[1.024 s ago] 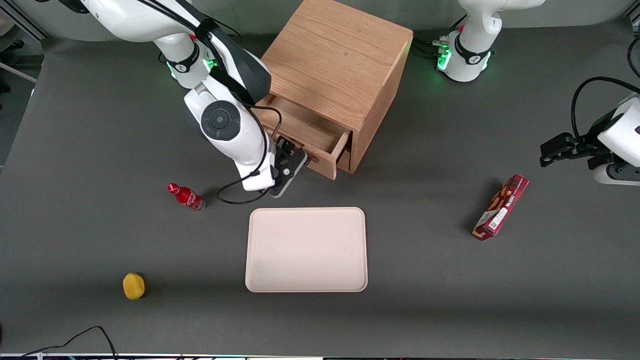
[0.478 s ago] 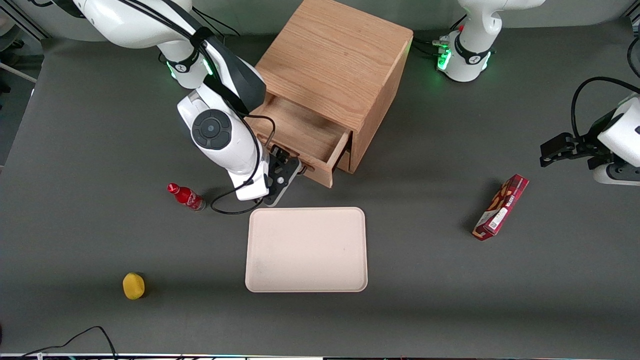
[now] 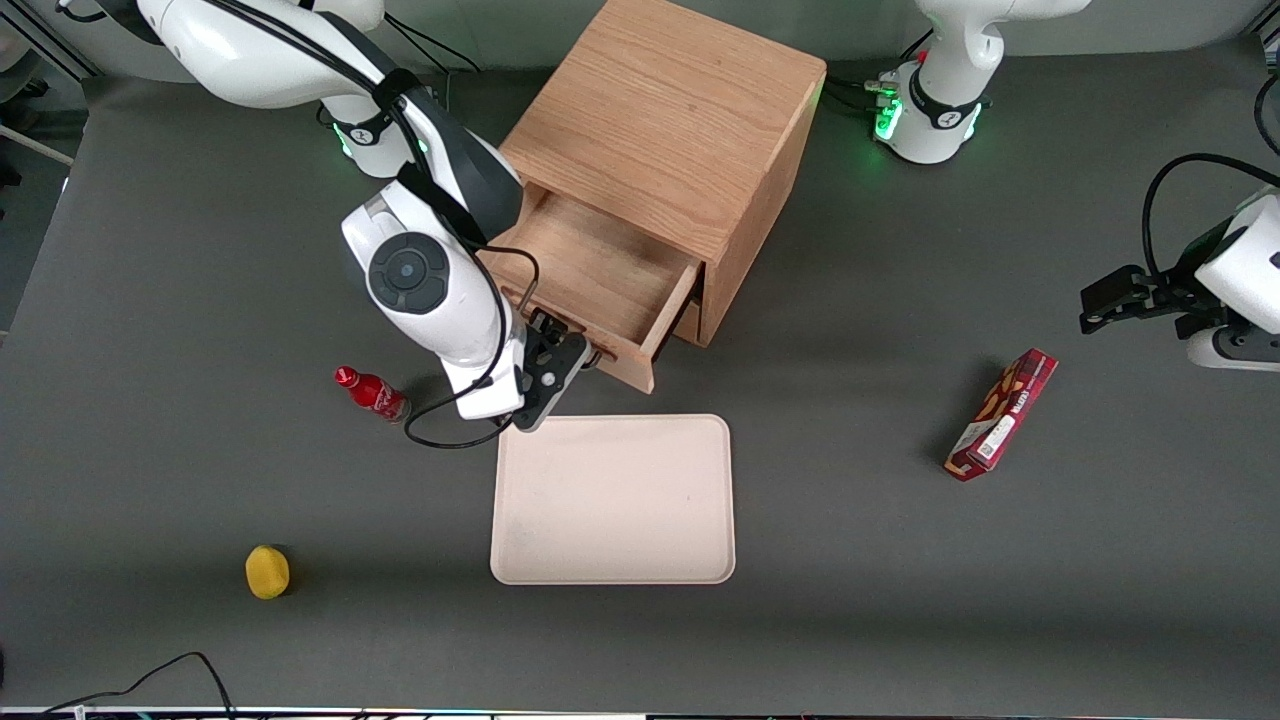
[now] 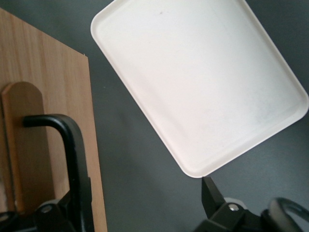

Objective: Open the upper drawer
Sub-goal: 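Keep pulling the upper drawer fully out with the right gripper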

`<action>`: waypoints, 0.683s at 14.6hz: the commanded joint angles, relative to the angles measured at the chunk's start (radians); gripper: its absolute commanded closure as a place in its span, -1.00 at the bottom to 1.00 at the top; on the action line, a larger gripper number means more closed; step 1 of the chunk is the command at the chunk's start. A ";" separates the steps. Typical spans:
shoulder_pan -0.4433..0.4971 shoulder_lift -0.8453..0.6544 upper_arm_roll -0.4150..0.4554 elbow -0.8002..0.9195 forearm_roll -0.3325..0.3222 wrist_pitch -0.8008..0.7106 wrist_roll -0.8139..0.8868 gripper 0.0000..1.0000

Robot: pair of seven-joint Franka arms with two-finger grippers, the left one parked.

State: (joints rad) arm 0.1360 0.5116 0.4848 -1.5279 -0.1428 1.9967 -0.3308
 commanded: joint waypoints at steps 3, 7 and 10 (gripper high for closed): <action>0.001 0.051 -0.014 0.058 -0.064 -0.006 -0.049 -1.00; 0.002 0.051 -0.040 0.075 -0.063 -0.009 -0.085 -1.00; 0.001 0.060 -0.041 0.092 -0.064 -0.010 -0.112 -1.00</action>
State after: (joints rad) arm 0.1353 0.5406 0.4433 -1.4744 -0.1748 1.9970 -0.4076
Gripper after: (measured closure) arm 0.000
